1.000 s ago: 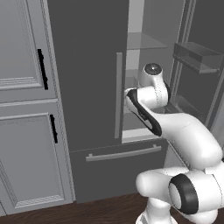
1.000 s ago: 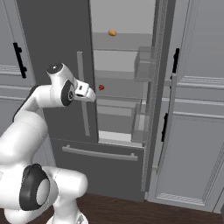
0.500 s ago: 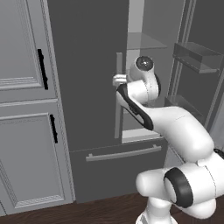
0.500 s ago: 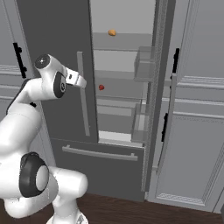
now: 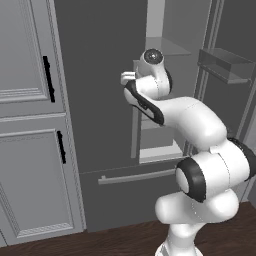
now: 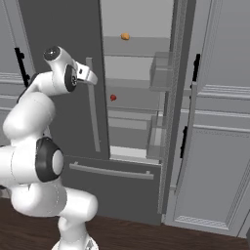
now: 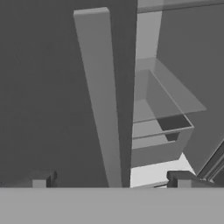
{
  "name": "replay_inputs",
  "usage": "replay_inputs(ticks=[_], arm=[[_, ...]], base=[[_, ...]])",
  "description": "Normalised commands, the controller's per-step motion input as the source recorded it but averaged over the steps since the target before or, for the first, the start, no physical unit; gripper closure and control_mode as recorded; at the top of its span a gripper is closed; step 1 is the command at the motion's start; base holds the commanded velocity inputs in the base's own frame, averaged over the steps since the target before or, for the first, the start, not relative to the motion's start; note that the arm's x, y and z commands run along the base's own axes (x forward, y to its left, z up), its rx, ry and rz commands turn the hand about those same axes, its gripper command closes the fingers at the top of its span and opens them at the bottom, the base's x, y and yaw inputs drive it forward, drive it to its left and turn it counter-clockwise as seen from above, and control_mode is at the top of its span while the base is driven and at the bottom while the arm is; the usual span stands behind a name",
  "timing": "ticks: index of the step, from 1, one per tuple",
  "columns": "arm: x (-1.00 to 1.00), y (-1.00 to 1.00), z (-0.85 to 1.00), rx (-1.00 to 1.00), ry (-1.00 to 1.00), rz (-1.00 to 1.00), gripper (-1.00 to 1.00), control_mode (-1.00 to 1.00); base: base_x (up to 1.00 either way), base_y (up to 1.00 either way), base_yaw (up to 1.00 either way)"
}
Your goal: Take the strawberry from the fridge and place it on top of the pancake, located on the dining counter.
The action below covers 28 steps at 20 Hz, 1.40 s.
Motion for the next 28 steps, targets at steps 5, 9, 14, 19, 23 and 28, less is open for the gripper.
replay_inputs(ticks=[5, 9, 14, 19, 23, 28], arm=[[0.05, 0.0, -0.16, 0.0, -0.04, 0.0, -1.0, -1.0], [0.35, -0.17, -0.17, 0.0, -0.04, 0.0, -1.0, -1.0], [0.3, -0.15, -0.11, -0.01, -0.01, 0.0, -1.0, -1.0], [0.23, 0.02, -0.01, -0.06, -0.01, 0.0, -1.0, -1.0], [0.31, 0.09, 0.0, -0.08, -0.03, 0.0, -1.0, -1.0], [0.36, 0.08, -0.03, -0.11, 0.0, 0.03, -1.0, -1.0]], base=[[0.0, 0.0, 0.0], [0.0, 0.0, 0.0], [0.0, 0.0, 0.0], [0.0, 0.0, 0.0], [0.0, 0.0, 0.0], [0.0, 0.0, 0.0]])
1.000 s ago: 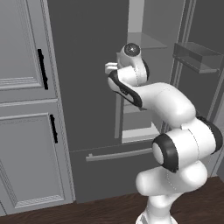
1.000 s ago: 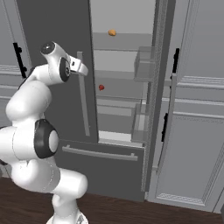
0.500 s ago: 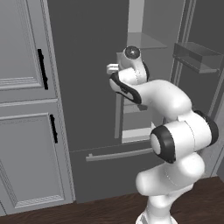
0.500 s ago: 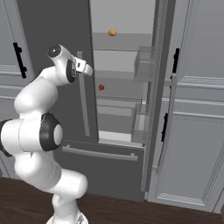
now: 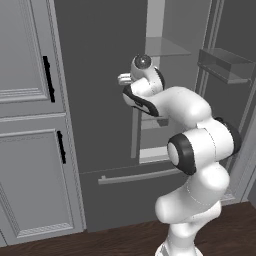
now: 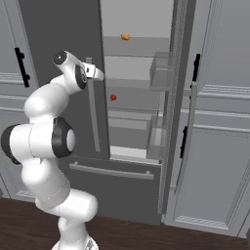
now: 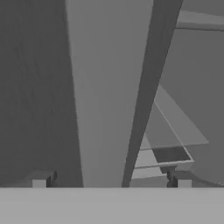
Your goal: Take the strawberry from the fridge and place it on top of the pancake, located on the dining counter.
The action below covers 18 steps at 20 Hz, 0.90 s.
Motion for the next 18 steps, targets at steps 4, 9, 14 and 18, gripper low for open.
replay_inputs(ticks=[4, 9, 14, 18], arm=[[0.55, 0.0, -0.19, -0.01, -0.06, 0.06, -1.0, -1.0], [0.48, 0.0, -0.26, 0.0, -0.1, 0.02, -1.0, -1.0], [0.34, 0.0, -0.04, 0.0, -0.04, 0.0, 1.0, -1.0], [0.15, 0.0, 0.0, 0.0, 0.0, 0.0, 1.0, -1.0]], base=[[0.0, 0.0, 0.0], [0.0, 0.0, 0.0], [0.0, 0.0, 0.0], [0.0, 0.0, 0.0]])
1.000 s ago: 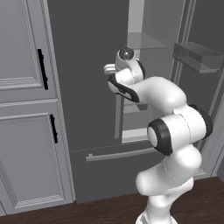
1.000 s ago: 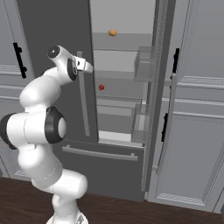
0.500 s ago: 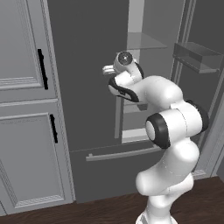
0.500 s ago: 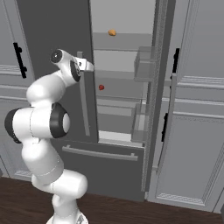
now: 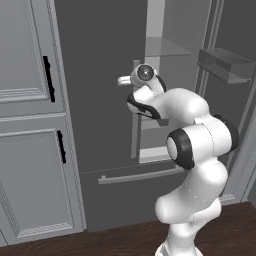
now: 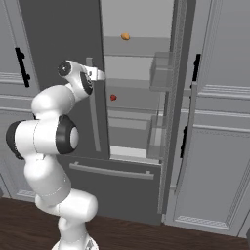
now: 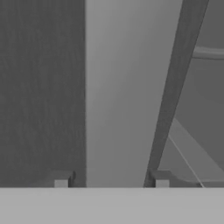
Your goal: Take the strawberry from the fridge and place it on top of the pancake, located on the dining counter.
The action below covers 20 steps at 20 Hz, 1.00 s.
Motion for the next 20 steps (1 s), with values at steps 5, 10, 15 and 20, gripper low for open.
replay_inputs(ticks=[5, 10, 15, 20], arm=[[-0.4, 0.16, 0.03, -0.01, 0.0, -0.03, 1.0, -1.0], [-0.79, 0.51, 0.02, -0.01, 0.0, -0.11, 1.0, -1.0], [-1.0, 0.4, 0.0, 0.0, 0.0, -0.21, 1.0, -1.0], [-1.0, 0.52, 0.0, 0.0, 0.0, -0.24, 1.0, -1.0]], base=[[0.0, 0.0, 0.0], [0.0, 0.0, 0.0], [0.0, 0.0, 0.0], [0.0, 0.0, 0.0]])
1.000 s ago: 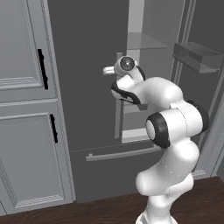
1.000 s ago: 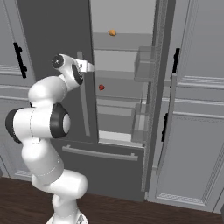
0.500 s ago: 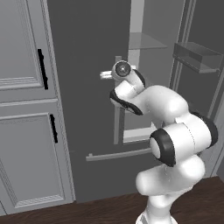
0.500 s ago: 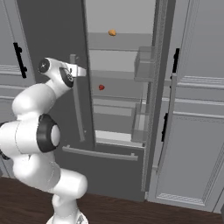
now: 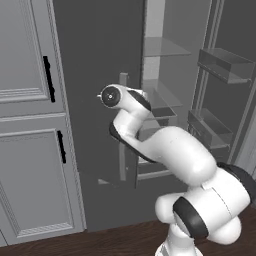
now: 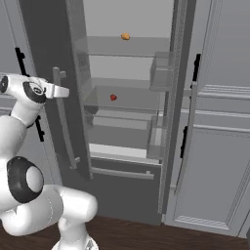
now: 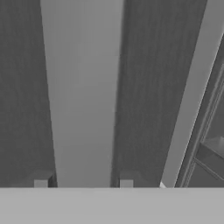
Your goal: Take the strawberry from the fridge and place it on top of the pancake, located on the dining counter.
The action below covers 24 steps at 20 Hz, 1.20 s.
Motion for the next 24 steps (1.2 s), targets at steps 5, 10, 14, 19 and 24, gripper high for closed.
replay_inputs(ticks=[5, 10, 14, 19, 24], arm=[[-0.89, 0.57, 0.0, -0.01, 0.0, -0.13, 1.0, -1.0], [-0.49, 0.63, 0.0, -0.06, 0.0, -0.07, -1.0, -1.0], [0.0, 0.14, -0.15, 0.0, -0.03, -0.02, -1.0, -1.0], [0.08, 0.21, -0.18, 0.0, -0.05, 0.0, -1.0, -1.0], [0.38, 0.4, -0.24, 0.0, -0.1, -0.12, -1.0, -1.0]], base=[[0.0, 0.0, 0.0], [0.0, 0.0, 0.0], [0.0, 0.0, 0.0], [0.0, 0.0, 0.0], [0.0, 0.0, 0.0]])
